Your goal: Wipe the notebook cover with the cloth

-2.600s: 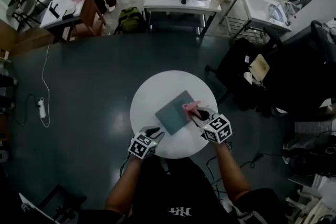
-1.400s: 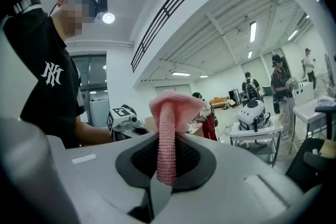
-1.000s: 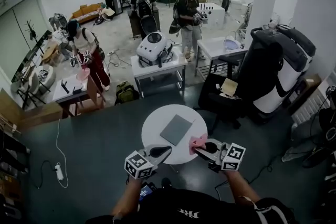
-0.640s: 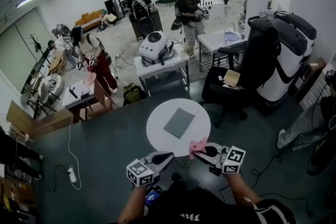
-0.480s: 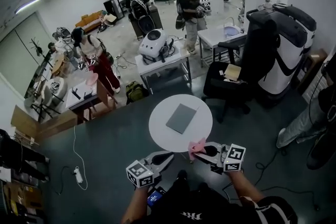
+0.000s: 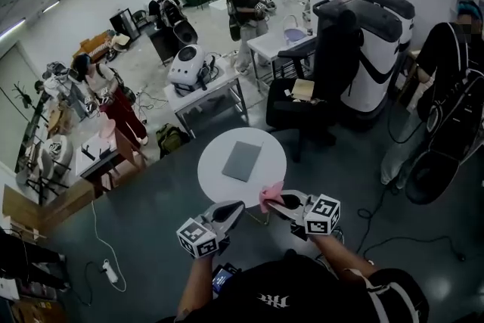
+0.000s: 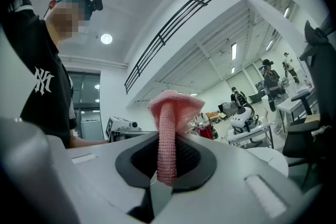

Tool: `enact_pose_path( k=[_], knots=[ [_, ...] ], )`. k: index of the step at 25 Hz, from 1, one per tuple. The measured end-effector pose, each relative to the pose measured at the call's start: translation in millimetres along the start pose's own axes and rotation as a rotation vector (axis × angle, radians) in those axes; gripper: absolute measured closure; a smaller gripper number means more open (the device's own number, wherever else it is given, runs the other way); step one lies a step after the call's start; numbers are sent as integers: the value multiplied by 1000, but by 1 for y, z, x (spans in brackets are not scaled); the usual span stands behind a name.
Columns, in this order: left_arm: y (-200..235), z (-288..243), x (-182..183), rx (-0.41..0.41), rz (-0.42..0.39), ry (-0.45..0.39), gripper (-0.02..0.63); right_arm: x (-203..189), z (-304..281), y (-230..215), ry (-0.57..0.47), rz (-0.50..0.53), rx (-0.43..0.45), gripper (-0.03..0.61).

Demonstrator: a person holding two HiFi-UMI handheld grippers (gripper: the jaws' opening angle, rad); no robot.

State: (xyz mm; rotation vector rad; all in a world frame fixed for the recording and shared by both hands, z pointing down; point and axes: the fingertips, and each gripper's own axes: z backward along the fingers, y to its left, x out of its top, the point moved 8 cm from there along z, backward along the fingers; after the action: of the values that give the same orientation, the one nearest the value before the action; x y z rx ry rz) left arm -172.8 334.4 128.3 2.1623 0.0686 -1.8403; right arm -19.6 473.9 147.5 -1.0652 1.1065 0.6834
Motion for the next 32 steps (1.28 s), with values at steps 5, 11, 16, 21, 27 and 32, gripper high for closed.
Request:
enact_pose_path(
  k=[5, 11, 16, 21, 27, 32],
  knots=[
    [-4, 57, -7, -12, -5, -9, 611, -14, -27, 44, 24, 31, 1, 551],
    [-2, 119, -18, -15, -5, -15, 611, -22, -61, 87, -3, 69, -16, 552],
    [9, 155, -44, -48, 26, -6, 611, -42, -88, 121, 15, 119, -26, 554],
    [11, 165, -45, -82, 31, -16, 611, -30, -89, 126, -3, 118, -66, 552],
    [14, 161, -40, -69, 65, -49, 611, -28, -85, 126, 21, 114, -77, 552],
    [27, 174, -38, -19, 56, -49, 611, -36, -93, 120, 15, 76, -63, 552]
  ],
)
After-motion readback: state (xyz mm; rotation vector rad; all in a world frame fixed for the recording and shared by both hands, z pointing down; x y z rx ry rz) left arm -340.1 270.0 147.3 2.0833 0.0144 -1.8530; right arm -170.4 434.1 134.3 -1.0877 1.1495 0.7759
